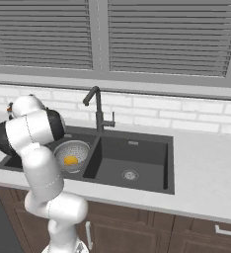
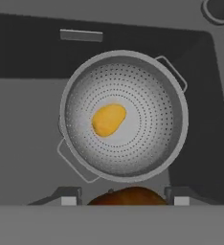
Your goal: Put the colander in the sink, put the mango, mango in the colander, and turn on the sink faucet and pour water over the colander.
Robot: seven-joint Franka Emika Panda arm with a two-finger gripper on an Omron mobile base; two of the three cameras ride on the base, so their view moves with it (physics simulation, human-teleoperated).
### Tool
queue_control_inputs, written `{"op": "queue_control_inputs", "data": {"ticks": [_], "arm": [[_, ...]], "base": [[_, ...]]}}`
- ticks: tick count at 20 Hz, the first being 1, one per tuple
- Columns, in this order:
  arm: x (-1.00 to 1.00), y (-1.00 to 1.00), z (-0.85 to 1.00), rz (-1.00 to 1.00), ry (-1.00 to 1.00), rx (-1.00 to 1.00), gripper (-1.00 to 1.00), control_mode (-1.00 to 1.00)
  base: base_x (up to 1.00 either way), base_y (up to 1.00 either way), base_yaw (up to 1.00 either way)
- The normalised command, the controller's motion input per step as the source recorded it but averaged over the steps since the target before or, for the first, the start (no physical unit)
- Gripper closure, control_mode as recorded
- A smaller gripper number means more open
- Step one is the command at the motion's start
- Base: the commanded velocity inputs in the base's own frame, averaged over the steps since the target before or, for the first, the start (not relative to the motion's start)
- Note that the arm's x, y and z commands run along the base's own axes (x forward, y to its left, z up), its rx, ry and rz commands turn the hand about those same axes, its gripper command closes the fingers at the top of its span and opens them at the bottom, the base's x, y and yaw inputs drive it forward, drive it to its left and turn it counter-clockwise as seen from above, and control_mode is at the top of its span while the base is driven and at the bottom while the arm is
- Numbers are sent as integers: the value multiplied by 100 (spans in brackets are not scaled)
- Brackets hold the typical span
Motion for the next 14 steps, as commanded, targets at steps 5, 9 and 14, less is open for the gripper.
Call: {"op": "queue_control_inputs", "data": {"ticks": [5, 9, 14], "arm": [[21, 0, -76, 13, 0, -1, 100, -100], [21, -6, -67, 13, 0, 0, 100, -100], [22, -18, -61, 12, 0, 0, 100, -100]], "base": [[0, 0, 0], [0, 0, 0], [0, 0, 0]]}}
